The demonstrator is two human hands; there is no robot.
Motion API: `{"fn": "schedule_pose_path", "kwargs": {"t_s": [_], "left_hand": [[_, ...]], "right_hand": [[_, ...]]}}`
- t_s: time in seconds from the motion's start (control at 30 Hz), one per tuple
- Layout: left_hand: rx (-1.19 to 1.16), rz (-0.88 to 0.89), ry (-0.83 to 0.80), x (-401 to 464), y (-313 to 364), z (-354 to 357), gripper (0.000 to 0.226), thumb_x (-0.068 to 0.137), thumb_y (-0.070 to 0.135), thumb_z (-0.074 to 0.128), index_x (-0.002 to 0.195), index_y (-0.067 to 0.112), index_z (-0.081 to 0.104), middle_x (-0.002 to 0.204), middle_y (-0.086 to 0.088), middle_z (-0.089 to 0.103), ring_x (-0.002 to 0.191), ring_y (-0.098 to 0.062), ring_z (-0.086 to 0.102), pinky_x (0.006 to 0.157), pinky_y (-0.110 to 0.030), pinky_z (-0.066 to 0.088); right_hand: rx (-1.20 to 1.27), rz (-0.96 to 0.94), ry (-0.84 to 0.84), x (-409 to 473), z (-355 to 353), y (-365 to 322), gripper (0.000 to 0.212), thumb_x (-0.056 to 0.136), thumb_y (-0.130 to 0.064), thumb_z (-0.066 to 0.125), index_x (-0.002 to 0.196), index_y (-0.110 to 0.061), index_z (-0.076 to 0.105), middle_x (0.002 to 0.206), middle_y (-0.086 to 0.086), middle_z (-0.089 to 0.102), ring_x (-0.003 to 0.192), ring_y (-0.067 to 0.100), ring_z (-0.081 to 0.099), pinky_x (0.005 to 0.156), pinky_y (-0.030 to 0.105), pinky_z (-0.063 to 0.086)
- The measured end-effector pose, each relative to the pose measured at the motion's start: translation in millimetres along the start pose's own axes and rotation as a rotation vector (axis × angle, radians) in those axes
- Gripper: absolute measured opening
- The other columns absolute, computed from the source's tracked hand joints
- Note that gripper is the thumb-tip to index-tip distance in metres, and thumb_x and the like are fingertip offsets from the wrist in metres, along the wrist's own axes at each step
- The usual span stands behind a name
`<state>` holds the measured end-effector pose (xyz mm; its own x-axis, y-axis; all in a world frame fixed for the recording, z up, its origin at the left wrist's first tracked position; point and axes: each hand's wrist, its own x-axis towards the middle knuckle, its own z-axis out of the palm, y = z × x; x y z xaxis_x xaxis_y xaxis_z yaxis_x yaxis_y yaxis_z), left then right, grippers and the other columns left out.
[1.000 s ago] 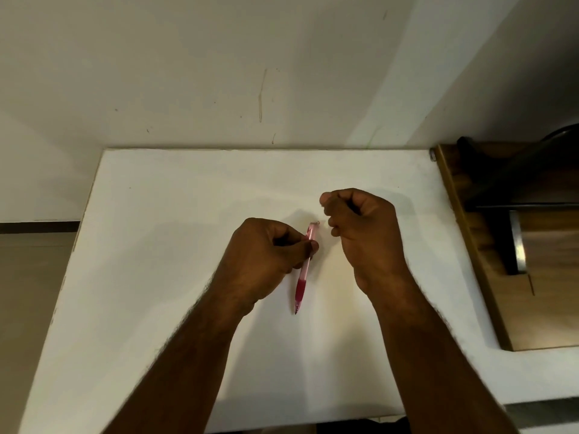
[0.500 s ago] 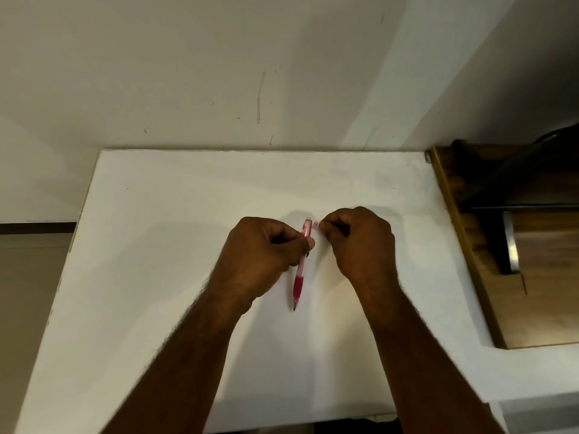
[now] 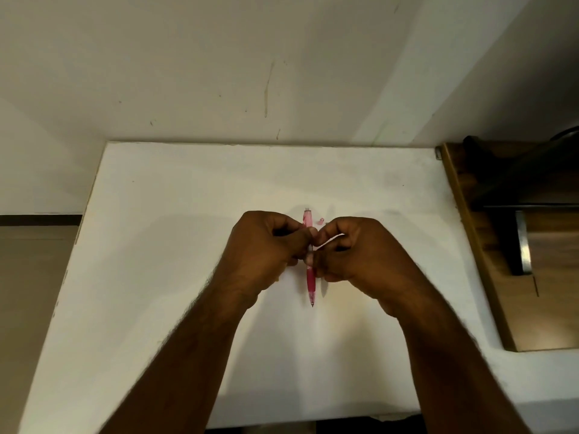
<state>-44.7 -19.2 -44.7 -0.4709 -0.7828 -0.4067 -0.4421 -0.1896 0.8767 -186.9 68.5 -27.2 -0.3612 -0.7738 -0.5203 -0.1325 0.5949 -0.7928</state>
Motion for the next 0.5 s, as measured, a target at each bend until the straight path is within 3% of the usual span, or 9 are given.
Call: {"fn": "schedule_pose_path", "kwargs": {"t_s": [0.1, 0.2, 0.27, 0.37, 0.5], "left_hand": [[0.051, 0.021, 0.075, 2, -1, -1, 0.016, 0.082, 0.039, 0.078, 0.078, 0.023, 0.079, 0.067, 0.003, 0.076, 0.067, -0.019, 0.073, 0.063, -0.043, 0.062], [0.379, 0.045, 0.307, 6, -5, -10, 0.03, 0.075, 0.055, 0.078, 0.071, 0.026, 0.072, 0.063, 0.011, 0.068, 0.061, -0.005, 0.064, 0.054, -0.022, 0.041], [0.521, -0.025, 0.352, 5, -9, -17, 0.038, 0.071, 0.061, 0.078, 0.068, 0.025, 0.066, 0.063, 0.011, 0.065, 0.061, -0.006, 0.061, 0.051, -0.021, 0.035], [0.659, -0.13, 0.266, 5, -12, -18, 0.046, 0.067, 0.066, 0.079, 0.066, 0.022, 0.064, 0.064, 0.007, 0.064, 0.063, -0.013, 0.062, 0.053, -0.023, 0.036], [0.706, -0.142, 0.245, 7, -13, -15, 0.04, 0.067, 0.059, 0.081, 0.07, 0.022, 0.067, 0.067, 0.005, 0.065, 0.066, -0.018, 0.064, 0.06, -0.025, 0.041]], "right_hand": [[-0.103, 0.002, 0.066, 2, 6, -2, 0.016, 0.075, -0.012, 0.087, 0.08, -0.013, 0.072, 0.071, 0.008, 0.078, 0.068, 0.026, 0.078, 0.078, 0.051, 0.064], [-0.345, 0.009, 0.153, 8, 17, -1, 0.023, 0.071, -0.03, 0.092, 0.07, -0.023, 0.069, 0.072, -0.001, 0.077, 0.073, 0.021, 0.075, 0.082, 0.044, 0.062], [-0.437, 0.01, 0.174, 10, 24, -2, 0.026, 0.072, -0.035, 0.091, 0.067, -0.025, 0.067, 0.076, -0.003, 0.076, 0.076, 0.019, 0.074, 0.083, 0.039, 0.06], [-0.514, 0.007, 0.19, 12, 29, -1, 0.026, 0.074, -0.04, 0.088, 0.074, -0.023, 0.07, 0.079, -0.003, 0.076, 0.078, 0.017, 0.073, 0.076, 0.028, 0.054], [-0.53, 0.028, 0.177, 14, 27, 0, 0.03, 0.078, -0.047, 0.084, 0.069, -0.023, 0.067, 0.073, -0.003, 0.075, 0.072, 0.015, 0.071, 0.067, 0.023, 0.048]]}}
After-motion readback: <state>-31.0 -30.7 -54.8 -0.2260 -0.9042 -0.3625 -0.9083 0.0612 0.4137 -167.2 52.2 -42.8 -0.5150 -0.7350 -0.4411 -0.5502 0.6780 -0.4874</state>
